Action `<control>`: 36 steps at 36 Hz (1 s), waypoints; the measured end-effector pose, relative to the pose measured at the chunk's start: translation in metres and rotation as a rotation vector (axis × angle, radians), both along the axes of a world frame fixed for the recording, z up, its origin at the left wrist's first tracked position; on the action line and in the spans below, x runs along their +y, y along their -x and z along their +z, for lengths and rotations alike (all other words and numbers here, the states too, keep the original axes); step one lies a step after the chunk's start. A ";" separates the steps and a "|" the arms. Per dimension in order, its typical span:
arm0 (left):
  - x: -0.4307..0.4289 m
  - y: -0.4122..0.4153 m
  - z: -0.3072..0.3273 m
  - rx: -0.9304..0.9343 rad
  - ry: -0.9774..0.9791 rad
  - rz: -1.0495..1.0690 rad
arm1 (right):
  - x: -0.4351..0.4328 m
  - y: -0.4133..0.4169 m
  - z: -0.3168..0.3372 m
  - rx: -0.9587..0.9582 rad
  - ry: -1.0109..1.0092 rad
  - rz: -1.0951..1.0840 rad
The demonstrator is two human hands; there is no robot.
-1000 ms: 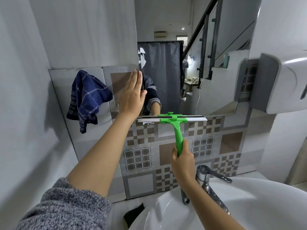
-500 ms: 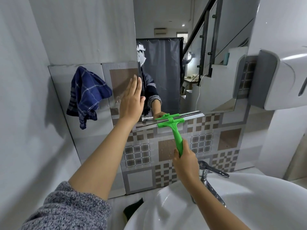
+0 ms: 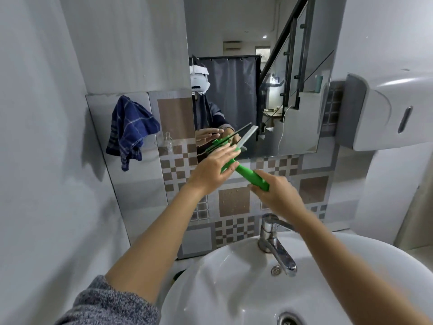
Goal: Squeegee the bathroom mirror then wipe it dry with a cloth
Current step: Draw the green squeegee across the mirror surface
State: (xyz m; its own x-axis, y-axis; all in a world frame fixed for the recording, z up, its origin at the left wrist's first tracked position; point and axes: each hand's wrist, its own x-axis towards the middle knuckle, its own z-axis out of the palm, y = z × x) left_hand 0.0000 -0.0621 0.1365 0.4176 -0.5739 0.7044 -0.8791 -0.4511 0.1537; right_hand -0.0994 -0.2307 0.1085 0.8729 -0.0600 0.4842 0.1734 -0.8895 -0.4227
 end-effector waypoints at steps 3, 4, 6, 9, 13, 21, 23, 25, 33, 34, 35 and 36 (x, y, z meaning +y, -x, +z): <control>-0.002 0.010 0.000 0.010 -0.036 -0.026 | -0.021 0.006 0.021 0.020 0.136 0.051; -0.004 0.013 0.000 0.009 -0.051 -0.035 | -0.027 0.007 0.026 0.023 0.167 0.073; -0.006 0.019 0.000 0.007 -0.063 -0.060 | -0.036 0.010 0.036 0.038 0.225 0.118; -0.013 0.026 0.001 -0.057 -0.081 -0.078 | -0.047 0.014 0.053 0.072 0.294 0.183; -0.018 0.036 0.006 -0.166 -0.086 -0.062 | -0.059 0.016 0.079 0.056 0.383 0.207; -0.027 0.048 -0.010 -0.138 0.173 0.025 | -0.060 0.009 0.087 -0.257 0.412 0.173; -0.032 0.051 -0.016 -0.097 0.275 0.078 | -0.058 0.003 0.078 -0.393 0.394 0.163; -0.033 0.057 -0.021 -0.070 0.372 0.136 | -0.049 -0.004 0.071 -0.453 0.337 0.133; -0.013 0.078 -0.055 0.078 0.669 0.358 | 0.049 -0.012 0.034 -0.388 -0.305 0.220; -0.009 0.080 -0.061 0.079 0.673 0.373 | 0.062 -0.011 0.030 -0.347 -0.383 0.241; -0.005 0.081 -0.066 0.071 0.672 0.401 | 0.074 -0.011 0.027 -0.296 -0.457 0.249; -0.001 0.083 -0.072 0.059 0.669 0.433 | 0.085 -0.012 0.024 -0.248 -0.534 0.248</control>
